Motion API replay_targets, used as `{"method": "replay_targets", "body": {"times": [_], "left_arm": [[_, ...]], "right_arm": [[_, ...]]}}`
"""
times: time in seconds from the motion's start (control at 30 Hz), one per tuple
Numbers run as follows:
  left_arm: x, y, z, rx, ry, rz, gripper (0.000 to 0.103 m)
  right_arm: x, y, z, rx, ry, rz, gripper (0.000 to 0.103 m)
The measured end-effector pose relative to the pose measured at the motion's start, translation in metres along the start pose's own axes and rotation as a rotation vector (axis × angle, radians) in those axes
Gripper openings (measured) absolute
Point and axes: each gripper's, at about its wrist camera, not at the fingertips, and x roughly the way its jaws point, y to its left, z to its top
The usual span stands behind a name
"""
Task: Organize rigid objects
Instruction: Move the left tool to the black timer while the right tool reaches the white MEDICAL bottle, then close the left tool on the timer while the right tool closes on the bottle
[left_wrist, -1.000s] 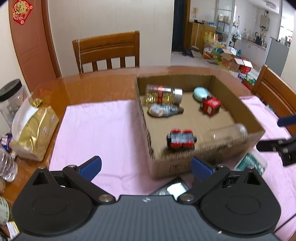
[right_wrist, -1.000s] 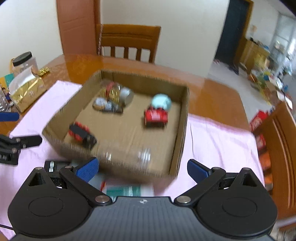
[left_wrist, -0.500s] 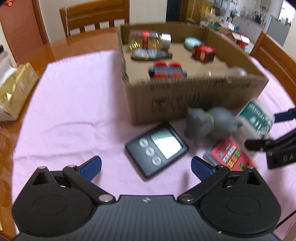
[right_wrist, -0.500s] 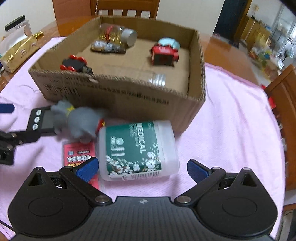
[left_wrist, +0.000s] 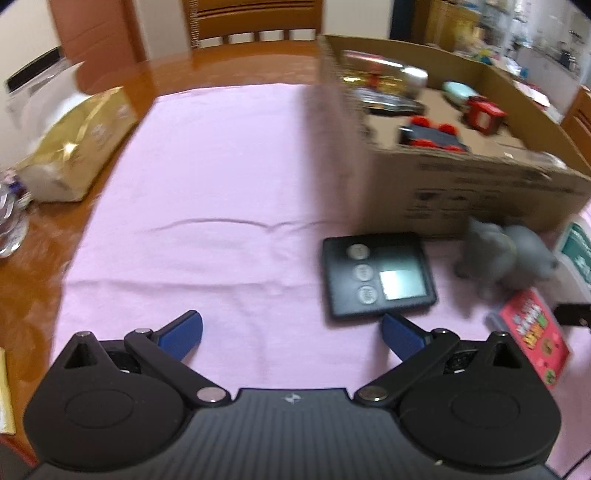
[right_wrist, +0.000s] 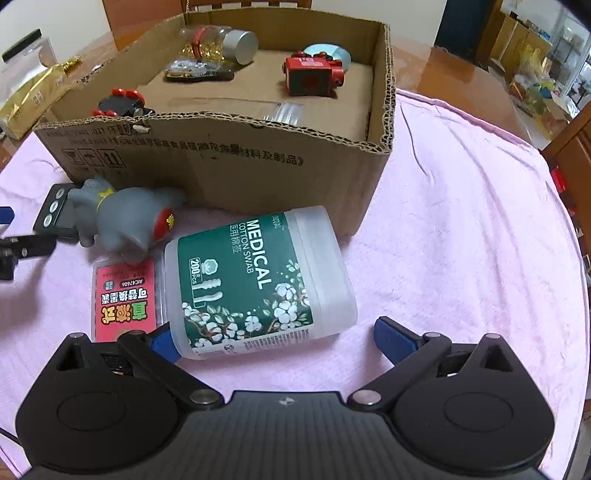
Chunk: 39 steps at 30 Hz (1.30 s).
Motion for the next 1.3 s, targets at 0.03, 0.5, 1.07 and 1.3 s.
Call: {"method": "replay_targets", "body": {"times": [0.03, 0.5, 1.07, 1.3], "left_arm": [[-0.001, 0.001, 0.000, -0.001, 0.004, 0.011, 0.102], [0.015, -0.041, 0.019, 0.044, -0.020, -0.042, 0.102], [0.011, -0.044, 0.023, 0.076, -0.021, -0.071, 0.086], [0.010, -0.047, 0.027, 0.107, -0.010, -0.088, 0.076]], "right_arm": [[0.001, 0.000, 0.000, -0.003, 0.000, 0.001, 0.103], [-0.007, -0.001, -0.014, -0.021, -0.042, 0.008, 0.103], [-0.010, 0.004, -0.004, -0.097, 0.003, 0.024, 0.103], [-0.008, 0.012, 0.013, -0.157, -0.003, 0.041, 0.094]]}}
